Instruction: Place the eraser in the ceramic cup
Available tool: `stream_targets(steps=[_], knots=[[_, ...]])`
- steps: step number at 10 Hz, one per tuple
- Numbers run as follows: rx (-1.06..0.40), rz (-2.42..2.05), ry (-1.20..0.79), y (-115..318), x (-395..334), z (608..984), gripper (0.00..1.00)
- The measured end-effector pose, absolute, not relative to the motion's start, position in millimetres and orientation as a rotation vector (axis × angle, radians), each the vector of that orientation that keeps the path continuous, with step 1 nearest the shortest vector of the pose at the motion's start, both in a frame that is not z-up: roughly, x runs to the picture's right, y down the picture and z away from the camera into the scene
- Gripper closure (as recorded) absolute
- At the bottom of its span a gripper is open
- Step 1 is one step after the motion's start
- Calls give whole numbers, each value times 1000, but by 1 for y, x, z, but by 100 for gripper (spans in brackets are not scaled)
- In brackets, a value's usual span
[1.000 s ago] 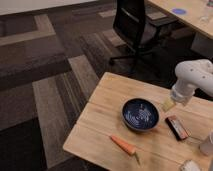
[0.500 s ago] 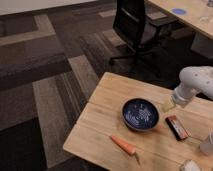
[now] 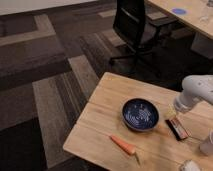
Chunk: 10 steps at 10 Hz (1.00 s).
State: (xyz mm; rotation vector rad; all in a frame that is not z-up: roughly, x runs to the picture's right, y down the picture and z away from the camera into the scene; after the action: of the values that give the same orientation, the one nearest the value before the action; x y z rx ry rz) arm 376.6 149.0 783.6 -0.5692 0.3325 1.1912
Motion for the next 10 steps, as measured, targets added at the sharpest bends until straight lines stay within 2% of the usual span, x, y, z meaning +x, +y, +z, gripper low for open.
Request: stream_targets(steps=[4,6,7,8,10], knots=[[-606,1171,303,167,376,798,35],[-591,1155,298,162,374,801,56],[-573,1146,303,153,372,797,75],[-555,1133,309,145,371,791,89],[-514,1106,322,125,371,778,100]])
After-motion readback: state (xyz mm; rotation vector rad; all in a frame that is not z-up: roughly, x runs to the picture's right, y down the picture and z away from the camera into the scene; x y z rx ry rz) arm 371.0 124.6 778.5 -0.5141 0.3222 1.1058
